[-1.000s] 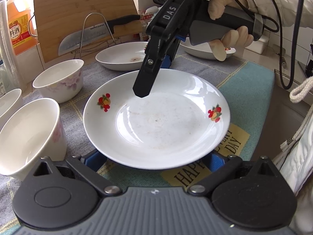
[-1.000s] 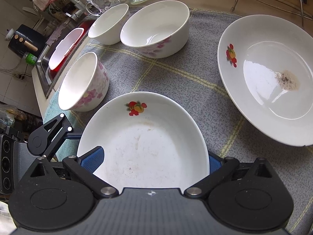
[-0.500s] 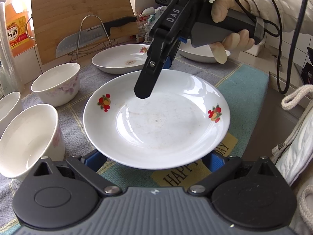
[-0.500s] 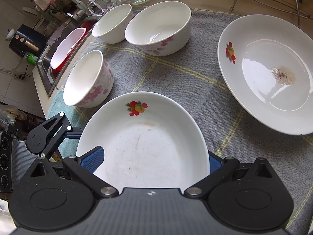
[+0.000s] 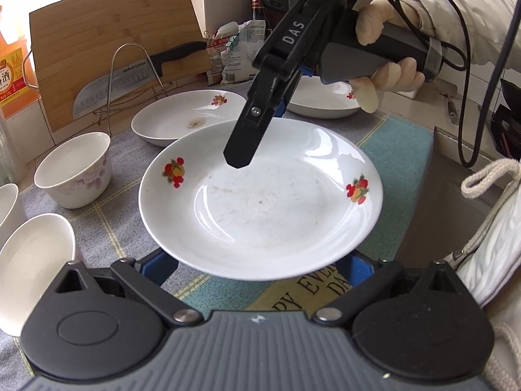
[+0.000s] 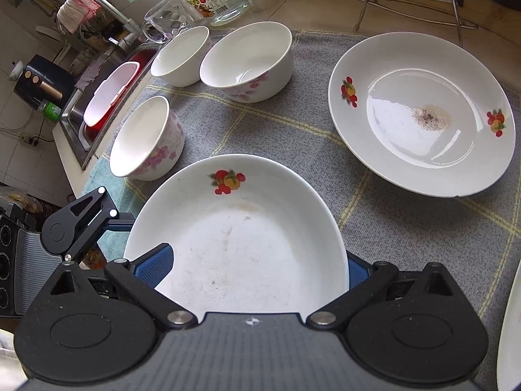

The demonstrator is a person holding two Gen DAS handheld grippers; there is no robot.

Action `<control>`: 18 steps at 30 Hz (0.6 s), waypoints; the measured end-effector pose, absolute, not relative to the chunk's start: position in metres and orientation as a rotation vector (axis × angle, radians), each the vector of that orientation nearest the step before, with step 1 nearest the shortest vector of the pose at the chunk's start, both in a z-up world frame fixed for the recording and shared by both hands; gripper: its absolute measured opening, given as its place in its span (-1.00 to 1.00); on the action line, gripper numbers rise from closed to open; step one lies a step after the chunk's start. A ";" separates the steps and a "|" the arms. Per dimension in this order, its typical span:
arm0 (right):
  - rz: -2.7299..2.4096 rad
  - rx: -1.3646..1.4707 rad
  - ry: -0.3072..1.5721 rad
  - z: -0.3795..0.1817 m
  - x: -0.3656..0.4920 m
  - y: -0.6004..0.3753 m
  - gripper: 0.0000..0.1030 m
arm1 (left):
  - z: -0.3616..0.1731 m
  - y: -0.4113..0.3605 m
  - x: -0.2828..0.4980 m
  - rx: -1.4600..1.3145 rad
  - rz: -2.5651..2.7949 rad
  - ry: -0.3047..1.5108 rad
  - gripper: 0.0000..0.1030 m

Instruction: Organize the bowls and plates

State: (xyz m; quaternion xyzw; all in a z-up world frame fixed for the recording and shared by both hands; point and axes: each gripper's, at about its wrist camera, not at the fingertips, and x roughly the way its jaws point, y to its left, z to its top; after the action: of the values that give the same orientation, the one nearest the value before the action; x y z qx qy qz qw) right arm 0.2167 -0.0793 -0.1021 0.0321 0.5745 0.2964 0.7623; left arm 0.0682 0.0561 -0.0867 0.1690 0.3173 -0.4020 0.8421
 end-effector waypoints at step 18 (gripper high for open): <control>0.582 0.120 1.193 -0.086 0.203 -0.139 1.00 | -0.077 0.002 0.076 0.400 -0.907 0.646 0.97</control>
State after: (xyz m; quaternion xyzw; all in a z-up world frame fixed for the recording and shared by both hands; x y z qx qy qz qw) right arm 0.2034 -0.1394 -0.0858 0.0558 0.5534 0.2698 0.7860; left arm 0.0757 0.0023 -0.0765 0.1886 0.3046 -0.4275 0.8300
